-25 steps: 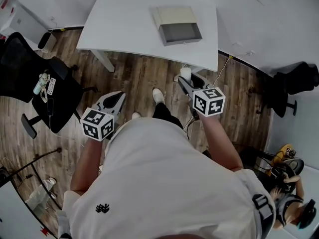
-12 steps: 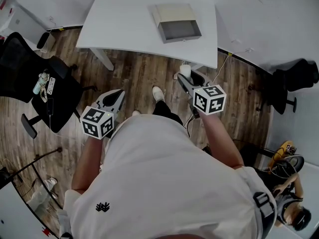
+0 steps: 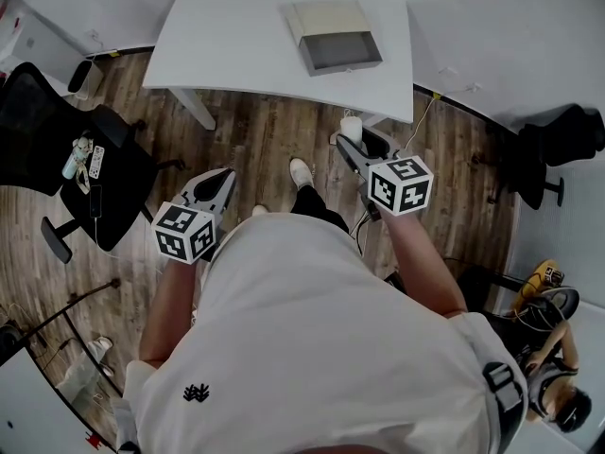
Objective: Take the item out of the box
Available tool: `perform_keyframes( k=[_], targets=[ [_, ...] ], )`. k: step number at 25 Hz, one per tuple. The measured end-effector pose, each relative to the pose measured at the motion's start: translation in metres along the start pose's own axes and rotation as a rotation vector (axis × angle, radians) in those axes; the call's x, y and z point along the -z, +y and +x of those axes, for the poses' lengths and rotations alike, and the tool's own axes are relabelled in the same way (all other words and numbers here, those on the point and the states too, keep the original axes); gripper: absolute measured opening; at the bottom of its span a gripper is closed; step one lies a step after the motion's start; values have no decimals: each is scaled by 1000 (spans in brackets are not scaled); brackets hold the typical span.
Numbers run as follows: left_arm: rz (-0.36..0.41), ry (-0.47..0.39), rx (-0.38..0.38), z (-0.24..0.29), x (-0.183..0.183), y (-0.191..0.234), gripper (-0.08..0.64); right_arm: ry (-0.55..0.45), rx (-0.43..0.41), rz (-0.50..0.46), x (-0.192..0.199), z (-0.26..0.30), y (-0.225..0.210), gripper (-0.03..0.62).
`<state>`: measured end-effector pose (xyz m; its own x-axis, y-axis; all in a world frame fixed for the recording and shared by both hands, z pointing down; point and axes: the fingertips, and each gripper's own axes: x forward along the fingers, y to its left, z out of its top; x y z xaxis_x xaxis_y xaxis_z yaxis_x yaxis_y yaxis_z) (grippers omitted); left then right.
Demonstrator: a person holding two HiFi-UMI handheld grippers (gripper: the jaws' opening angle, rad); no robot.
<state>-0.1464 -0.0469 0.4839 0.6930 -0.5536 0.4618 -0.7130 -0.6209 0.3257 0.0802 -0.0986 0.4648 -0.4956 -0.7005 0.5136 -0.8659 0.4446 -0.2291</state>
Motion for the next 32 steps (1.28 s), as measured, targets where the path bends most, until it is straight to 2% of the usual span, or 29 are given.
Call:
perform_keyframes(
  k=[17,32],
  targets=[
    [-8,29,10,4,6,-2,6,7,11,19,5,-3,-5,184],
    [-43,36,-34,15,2,11,6,24,4,8,-4,16,-31,184]
  ],
)
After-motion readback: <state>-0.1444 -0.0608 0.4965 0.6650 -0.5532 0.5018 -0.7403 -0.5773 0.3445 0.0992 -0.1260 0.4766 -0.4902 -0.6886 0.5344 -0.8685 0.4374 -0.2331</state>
